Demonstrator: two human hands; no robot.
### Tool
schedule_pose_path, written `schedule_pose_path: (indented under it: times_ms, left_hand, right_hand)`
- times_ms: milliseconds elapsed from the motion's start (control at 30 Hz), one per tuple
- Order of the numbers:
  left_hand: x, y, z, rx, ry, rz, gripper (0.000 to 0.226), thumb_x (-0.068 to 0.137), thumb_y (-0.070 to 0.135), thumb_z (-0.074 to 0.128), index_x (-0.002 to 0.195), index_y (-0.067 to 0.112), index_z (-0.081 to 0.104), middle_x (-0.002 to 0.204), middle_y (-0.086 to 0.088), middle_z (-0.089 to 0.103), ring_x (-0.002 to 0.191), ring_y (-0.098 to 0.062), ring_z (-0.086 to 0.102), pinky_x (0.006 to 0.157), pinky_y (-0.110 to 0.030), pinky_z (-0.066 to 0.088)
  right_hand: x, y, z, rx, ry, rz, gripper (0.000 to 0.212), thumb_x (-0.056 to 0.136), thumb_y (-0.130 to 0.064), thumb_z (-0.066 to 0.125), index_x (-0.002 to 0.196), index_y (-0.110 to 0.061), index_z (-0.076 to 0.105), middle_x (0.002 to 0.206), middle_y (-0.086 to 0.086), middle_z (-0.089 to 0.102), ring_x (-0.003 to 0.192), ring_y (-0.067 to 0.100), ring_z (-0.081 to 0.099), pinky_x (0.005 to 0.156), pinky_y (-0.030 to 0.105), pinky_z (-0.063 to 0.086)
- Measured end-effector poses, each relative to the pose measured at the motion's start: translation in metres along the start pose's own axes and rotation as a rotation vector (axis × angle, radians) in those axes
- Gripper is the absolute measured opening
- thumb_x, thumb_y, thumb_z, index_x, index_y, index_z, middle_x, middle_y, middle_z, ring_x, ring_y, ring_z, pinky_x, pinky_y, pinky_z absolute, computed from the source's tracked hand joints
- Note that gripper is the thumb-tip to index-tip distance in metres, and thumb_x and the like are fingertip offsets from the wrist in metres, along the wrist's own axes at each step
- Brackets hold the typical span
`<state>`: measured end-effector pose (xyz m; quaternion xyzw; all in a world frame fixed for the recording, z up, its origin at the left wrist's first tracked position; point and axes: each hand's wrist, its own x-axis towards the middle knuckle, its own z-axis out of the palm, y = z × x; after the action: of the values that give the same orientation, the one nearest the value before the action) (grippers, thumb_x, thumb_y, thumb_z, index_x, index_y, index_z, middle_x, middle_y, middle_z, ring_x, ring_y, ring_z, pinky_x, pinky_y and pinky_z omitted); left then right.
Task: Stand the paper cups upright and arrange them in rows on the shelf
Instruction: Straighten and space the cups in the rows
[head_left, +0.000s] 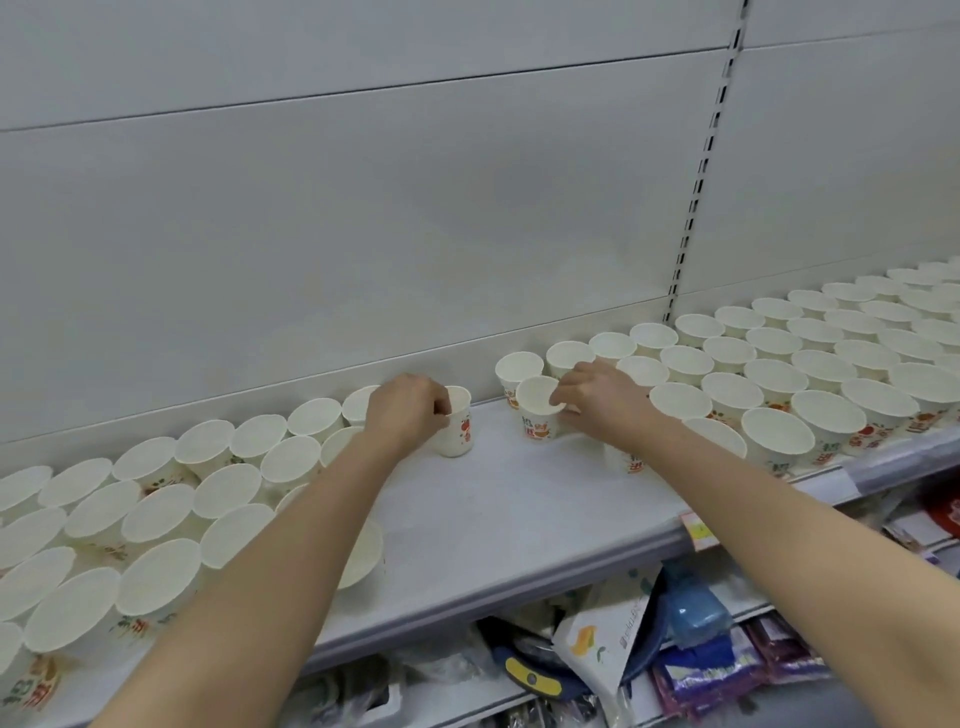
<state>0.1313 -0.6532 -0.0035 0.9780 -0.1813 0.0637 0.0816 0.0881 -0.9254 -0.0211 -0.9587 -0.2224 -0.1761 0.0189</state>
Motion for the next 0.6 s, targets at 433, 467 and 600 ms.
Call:
schedule_pose_path:
  times_ms: [433, 467, 600]
  left_hand:
    - [0.022, 0.016, 0.011, 0.032, 0.072, -0.012, 0.013, 0.082, 0.022, 0.065, 0.09, 0.026, 0.074, 0.093, 0.004, 0.069, 0.093, -0.02, 0.06, 0.065, -0.027, 0.037]
    - [0.022, 0.017, 0.012, 0.03, 0.065, -0.003, 0.012, 0.082, 0.023, 0.065, 0.09, 0.026, 0.074, 0.093, 0.004, 0.068, 0.095, -0.02, 0.059, 0.066, -0.027, 0.038]
    - [0.017, 0.017, 0.011, -0.014, 0.065, 0.011, 0.019, 0.085, 0.03, 0.068, 0.104, 0.029, 0.071, 0.103, 0.006, 0.067, 0.104, -0.018, 0.056, 0.077, -0.029, 0.041]
  right_hand:
    - [-0.003, 0.008, 0.006, 0.054, 0.097, -0.08, 0.01, 0.073, -0.02, 0.061, 0.064, -0.023, 0.061, 0.06, -0.01, 0.058, 0.065, 0.02, 0.05, 0.059, 0.031, 0.041]
    - [-0.004, 0.009, 0.008, 0.066, 0.098, -0.09, 0.009, 0.073, -0.021, 0.061, 0.065, -0.023, 0.061, 0.061, -0.009, 0.058, 0.065, 0.02, 0.051, 0.059, 0.032, 0.042]
    - [-0.006, 0.014, 0.013, 0.122, 0.164, -0.098, 0.005, 0.071, -0.024, 0.071, 0.072, -0.024, 0.066, 0.067, -0.009, 0.061, 0.069, 0.022, 0.056, 0.061, 0.033, 0.046]
